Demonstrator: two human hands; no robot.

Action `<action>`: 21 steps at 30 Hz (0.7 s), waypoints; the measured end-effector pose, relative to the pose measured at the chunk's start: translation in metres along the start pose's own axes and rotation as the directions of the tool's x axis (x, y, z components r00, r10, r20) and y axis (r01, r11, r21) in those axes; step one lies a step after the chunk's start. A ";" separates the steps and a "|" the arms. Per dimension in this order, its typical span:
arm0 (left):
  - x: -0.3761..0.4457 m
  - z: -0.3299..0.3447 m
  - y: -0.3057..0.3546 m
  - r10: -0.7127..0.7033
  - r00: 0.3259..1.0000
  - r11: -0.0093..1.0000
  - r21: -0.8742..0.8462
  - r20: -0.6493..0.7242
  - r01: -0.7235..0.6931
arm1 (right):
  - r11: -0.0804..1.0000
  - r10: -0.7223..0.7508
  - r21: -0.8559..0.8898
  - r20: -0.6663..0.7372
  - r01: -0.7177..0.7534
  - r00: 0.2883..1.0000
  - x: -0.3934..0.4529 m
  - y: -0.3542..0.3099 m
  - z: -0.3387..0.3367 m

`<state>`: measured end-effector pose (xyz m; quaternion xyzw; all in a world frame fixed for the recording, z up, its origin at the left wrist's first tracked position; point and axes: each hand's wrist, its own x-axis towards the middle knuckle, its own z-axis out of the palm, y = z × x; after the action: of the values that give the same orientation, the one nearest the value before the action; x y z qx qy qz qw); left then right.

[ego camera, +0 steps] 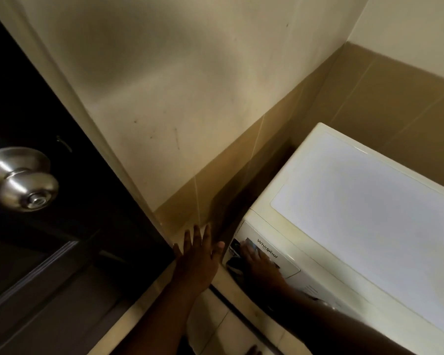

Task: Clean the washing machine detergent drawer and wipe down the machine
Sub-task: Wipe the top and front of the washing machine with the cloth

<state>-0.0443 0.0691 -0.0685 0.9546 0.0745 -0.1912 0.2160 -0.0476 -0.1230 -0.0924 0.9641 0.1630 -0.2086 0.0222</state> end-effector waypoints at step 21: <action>0.048 -0.011 0.048 0.424 0.872 0.874 0.142 0.245 -0.465 | 0.982 0.054 -0.180 -0.032 -0.059 0.998 -0.085 0.057 0.026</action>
<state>0.0145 0.0335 -0.0601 0.9375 -0.1899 -0.2403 0.1654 -0.1129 -0.2056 -0.0824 0.9651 0.1539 -0.1792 0.1131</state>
